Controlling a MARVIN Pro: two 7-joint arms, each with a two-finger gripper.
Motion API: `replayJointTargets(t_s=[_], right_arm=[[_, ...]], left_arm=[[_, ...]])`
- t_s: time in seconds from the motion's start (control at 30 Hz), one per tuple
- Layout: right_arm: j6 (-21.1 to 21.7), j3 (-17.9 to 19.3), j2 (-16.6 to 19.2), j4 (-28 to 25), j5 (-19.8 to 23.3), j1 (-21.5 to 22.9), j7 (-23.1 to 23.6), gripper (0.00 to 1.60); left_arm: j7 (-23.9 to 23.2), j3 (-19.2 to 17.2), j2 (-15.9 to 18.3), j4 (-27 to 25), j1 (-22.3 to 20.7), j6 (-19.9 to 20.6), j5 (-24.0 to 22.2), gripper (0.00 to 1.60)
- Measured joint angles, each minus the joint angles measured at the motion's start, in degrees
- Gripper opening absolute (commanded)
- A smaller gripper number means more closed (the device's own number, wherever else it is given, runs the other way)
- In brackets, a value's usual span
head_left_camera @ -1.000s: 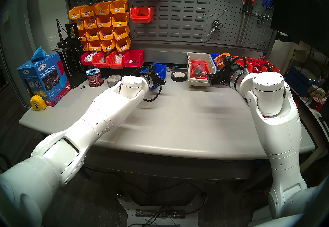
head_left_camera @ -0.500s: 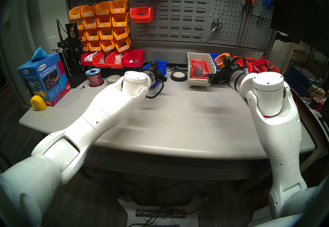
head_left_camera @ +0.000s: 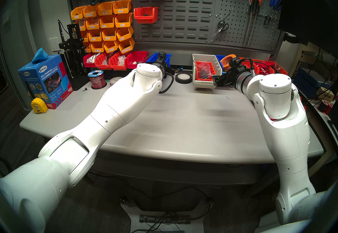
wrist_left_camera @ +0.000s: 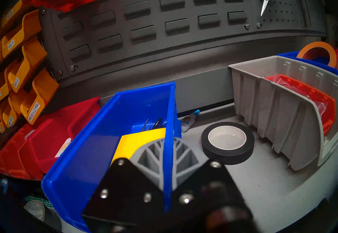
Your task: Hang all the unorganized tool boxes onto the wall
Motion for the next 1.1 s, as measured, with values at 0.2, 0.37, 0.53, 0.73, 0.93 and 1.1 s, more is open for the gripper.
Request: replayJointTargets(t_s=[0.2, 0.37, 0.53, 0.73, 0.93, 1.1], right_arm=[[0.0, 0.0, 0.0, 0.0, 0.0, 0.0, 0.0, 1.60], [0.0, 0.0, 0.0, 0.0, 0.0, 0.0, 0.0, 1.60], [0.0, 0.0, 0.0, 0.0, 0.0, 0.0, 0.0, 1.60], [0.0, 0.0, 0.0, 0.0, 0.0, 0.0, 0.0, 1.60], [0.0, 0.0, 0.0, 0.0, 0.0, 0.0, 0.0, 1.60], [0.0, 0.0, 0.0, 0.0, 0.0, 0.0, 0.0, 1.60]], left_arm=[[2.6, 0.3, -3.6, 3.5, -1.7, 1.3, 0.4, 0.00], [4.3, 0.7, -6.5, 6.6, -3.1, 1.4, 0.9, 0.00], [5.8, 0.9, -9.1, 9.0, -4.5, 1.2, 1.4, 0.00], [7.3, 1.1, -10.9, 9.9, -5.7, 1.2, 2.0, 0.00], [8.7, 1.1, -12.2, 9.8, -6.3, 1.2, 2.5, 0.00], [9.7, 0.9, -12.6, 9.7, -6.5, 1.2, 2.7, 0.00]])
